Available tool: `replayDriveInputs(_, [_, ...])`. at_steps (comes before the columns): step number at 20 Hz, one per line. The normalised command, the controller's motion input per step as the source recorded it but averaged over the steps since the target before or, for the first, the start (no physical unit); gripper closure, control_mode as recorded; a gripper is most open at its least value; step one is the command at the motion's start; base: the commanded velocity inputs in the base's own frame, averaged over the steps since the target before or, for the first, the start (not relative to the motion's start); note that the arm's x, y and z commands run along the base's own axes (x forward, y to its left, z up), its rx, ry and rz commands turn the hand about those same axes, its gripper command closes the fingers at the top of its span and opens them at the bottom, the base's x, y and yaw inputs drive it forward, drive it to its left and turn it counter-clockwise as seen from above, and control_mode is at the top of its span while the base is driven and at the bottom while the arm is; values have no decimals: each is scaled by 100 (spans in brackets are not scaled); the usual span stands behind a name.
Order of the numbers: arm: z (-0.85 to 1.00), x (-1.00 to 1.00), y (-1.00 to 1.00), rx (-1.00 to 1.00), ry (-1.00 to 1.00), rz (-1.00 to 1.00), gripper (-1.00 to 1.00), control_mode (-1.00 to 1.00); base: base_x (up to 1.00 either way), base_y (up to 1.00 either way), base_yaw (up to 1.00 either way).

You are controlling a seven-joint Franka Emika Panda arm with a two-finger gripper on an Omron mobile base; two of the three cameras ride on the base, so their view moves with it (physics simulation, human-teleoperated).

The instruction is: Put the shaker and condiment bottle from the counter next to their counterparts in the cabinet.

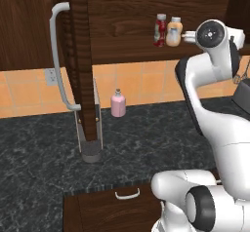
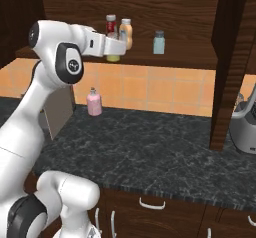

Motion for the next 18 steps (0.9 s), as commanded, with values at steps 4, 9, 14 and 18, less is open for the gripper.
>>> replayDriveInputs(4, [0, 63, -7, 0, 1, 0, 100, -100, 0, 0, 0])
replayDriveInputs(9, [0, 55, -21, 0, 1, 0, 100, -100, 0, 0, 0])
replayDriveInputs(14, [0, 26, -22, 0, 1, 0, 100, -100, 0, 0, 0])
replayDriveInputs(18, [0, 15, 0, 0, 0, 0, 100, -100, 0, 0, 0])
